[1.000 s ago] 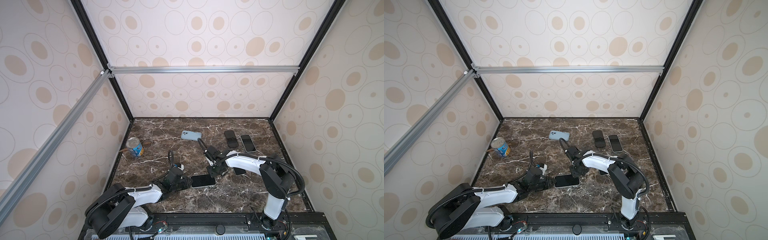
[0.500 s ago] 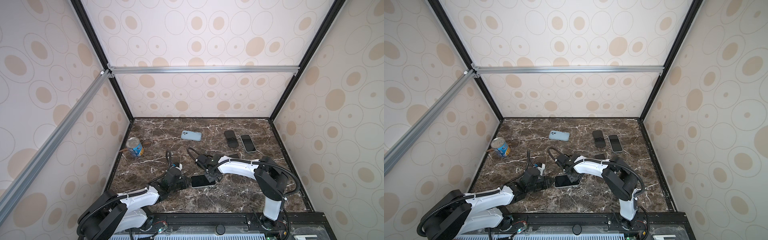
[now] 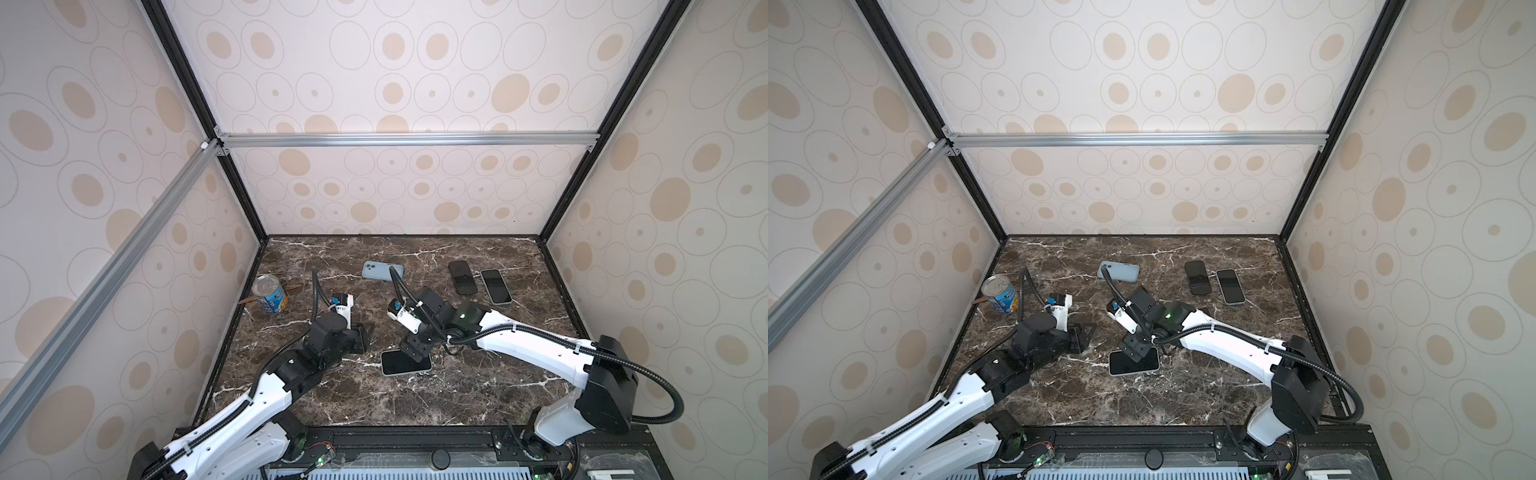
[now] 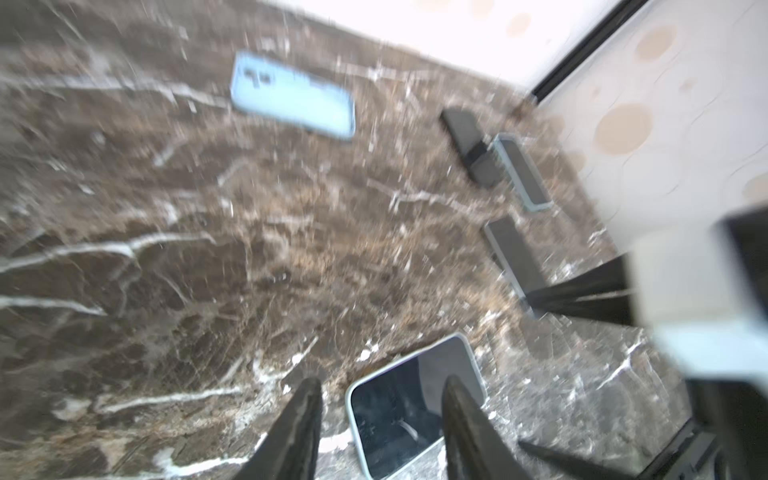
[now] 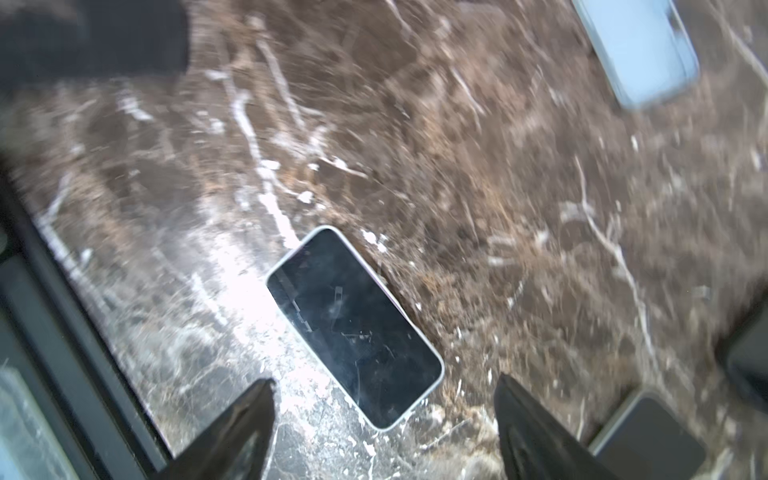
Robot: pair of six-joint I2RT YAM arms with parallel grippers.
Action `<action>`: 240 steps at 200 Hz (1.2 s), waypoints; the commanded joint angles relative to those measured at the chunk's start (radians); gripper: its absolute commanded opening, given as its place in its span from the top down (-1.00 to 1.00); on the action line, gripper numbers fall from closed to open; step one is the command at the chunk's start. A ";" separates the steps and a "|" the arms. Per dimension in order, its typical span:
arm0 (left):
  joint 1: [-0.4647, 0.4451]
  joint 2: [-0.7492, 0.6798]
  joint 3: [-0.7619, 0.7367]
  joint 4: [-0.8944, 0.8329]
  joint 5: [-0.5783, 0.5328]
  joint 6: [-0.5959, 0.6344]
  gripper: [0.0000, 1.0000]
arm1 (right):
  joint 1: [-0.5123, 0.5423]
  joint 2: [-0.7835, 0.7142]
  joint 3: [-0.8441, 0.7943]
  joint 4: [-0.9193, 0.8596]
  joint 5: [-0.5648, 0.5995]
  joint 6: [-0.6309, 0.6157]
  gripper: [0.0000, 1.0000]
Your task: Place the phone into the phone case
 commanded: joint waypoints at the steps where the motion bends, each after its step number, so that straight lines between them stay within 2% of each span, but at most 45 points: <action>1: 0.008 -0.072 0.045 -0.106 -0.105 0.221 -0.13 | 0.005 0.024 -0.051 0.009 -0.111 -0.272 -0.72; 25: 0.009 -0.153 0.014 -0.061 -0.099 0.345 -0.35 | 0.005 0.021 -0.123 0.071 -0.155 -0.443 -0.75; 57: 0.007 -0.247 -0.069 -0.007 -0.026 0.509 -0.51 | 0.002 0.092 -0.106 0.051 -0.108 -0.519 -0.76; 84: 0.007 -0.344 -0.157 0.063 0.017 0.580 -0.65 | 0.001 0.178 -0.076 0.011 -0.073 -0.554 -0.76; 129: 0.007 -0.418 -0.218 0.105 0.000 0.593 -0.87 | 0.001 0.235 -0.063 0.029 -0.094 -0.563 -0.76; 153: 0.007 -0.388 -0.214 0.092 -0.031 0.594 -0.88 | 0.002 0.263 -0.055 0.022 -0.094 -0.566 -0.77; 187: 0.007 -0.334 -0.203 0.089 -0.013 0.594 -0.88 | 0.001 0.328 -0.013 -0.026 -0.082 -0.560 -0.77; 196: 0.007 -0.327 -0.203 0.091 -0.007 0.594 -0.88 | 0.002 0.347 -0.001 -0.037 -0.077 -0.556 -0.85; 208: 0.008 -0.319 -0.202 0.091 -0.006 0.592 -0.88 | 0.002 0.366 0.012 -0.056 -0.076 -0.554 -0.86; 240: 0.007 -0.319 -0.203 0.092 -0.008 0.588 -0.88 | 0.002 0.390 0.019 -0.049 -0.021 -0.519 -0.75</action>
